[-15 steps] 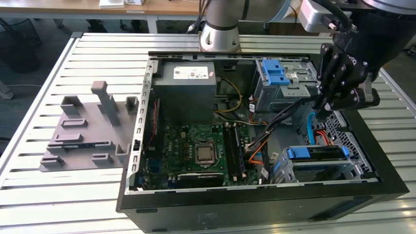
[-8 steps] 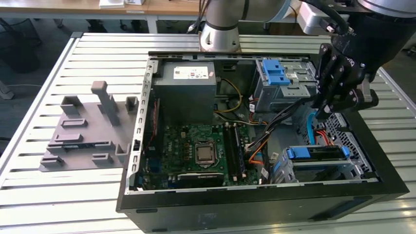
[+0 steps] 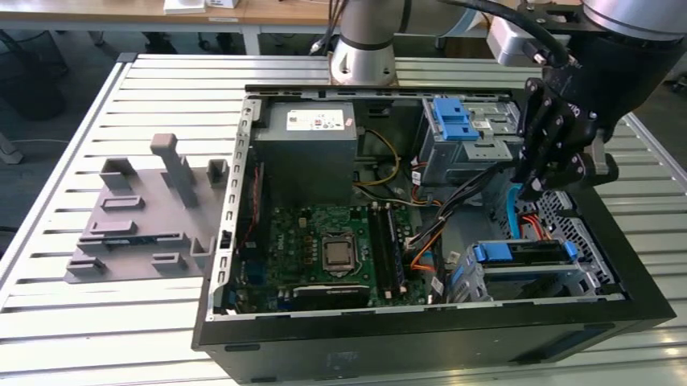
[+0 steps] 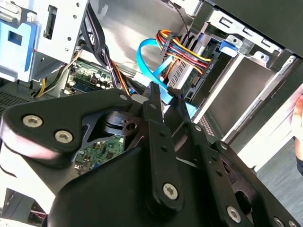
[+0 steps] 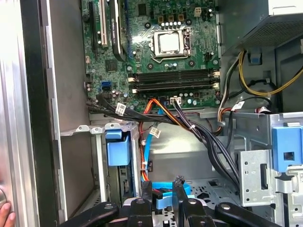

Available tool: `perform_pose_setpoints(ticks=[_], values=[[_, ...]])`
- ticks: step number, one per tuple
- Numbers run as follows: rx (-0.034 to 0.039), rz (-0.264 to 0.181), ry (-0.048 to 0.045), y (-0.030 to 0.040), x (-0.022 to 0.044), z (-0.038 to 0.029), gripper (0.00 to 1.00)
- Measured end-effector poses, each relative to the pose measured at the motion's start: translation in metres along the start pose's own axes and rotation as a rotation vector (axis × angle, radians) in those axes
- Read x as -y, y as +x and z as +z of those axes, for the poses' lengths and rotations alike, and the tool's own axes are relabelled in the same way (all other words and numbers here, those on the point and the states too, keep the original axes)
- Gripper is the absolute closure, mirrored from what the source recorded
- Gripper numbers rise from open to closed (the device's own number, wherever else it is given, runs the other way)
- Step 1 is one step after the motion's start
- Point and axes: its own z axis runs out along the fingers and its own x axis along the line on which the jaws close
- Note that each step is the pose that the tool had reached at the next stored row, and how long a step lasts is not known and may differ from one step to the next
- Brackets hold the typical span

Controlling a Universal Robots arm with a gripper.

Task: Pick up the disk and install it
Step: 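Insert the second disk wire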

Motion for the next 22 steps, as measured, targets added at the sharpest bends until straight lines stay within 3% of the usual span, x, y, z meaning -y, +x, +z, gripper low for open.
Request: perform_pose_setpoints(ticks=[4, 5, 7, 8, 14, 16, 22], values=[[-0.0016, 0.0, 0.0002, -0.0001, -0.0001, 0.0031, 0.71], [-0.0016, 0.0, 0.0002, -0.0001, -0.0001, 0.0037, 0.76], [-0.0016, 0.0, 0.0002, -0.0001, 0.0, 0.0045, 0.76], [-0.0016, 0.0, 0.0002, -0.0001, 0.0, 0.0048, 0.84], [-0.0008, 0.0, 0.0001, -0.0002, 0.0001, 0.0059, 0.84], [-0.0097, 0.0, 0.001, -0.0002, 0.0001, 0.006, 0.84], [-0.0514, -0.001, 0.0049, -0.0002, 0.0, 0.0075, 0.77]])
